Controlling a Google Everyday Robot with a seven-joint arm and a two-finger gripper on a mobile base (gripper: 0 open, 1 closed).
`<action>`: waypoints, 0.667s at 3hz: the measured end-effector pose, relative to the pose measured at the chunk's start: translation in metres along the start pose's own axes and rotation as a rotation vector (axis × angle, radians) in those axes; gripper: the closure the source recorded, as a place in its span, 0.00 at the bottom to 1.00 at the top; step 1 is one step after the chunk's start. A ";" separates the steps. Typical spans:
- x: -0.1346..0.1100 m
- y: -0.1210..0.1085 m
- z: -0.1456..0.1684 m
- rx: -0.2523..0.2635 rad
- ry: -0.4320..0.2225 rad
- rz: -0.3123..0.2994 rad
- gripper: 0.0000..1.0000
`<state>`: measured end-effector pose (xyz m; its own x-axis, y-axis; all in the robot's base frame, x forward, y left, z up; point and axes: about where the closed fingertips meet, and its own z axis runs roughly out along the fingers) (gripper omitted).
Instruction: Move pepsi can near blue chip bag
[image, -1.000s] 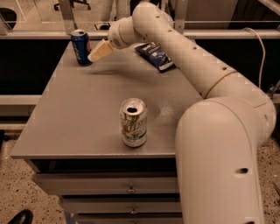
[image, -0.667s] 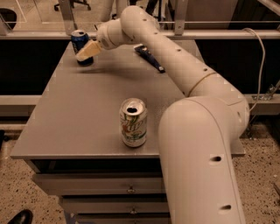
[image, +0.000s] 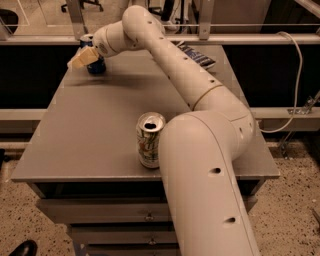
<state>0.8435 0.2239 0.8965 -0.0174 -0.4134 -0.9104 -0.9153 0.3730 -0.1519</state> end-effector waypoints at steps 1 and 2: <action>0.004 0.006 0.004 -0.032 0.001 0.029 0.13; 0.010 0.003 -0.001 -0.034 -0.008 0.050 0.37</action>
Offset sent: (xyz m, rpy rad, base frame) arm -0.0028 -0.0226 -0.0067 0.0521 0.0623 -0.0053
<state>0.8398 0.2203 0.8876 -0.0603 -0.3883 -0.9196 -0.9266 0.3643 -0.0930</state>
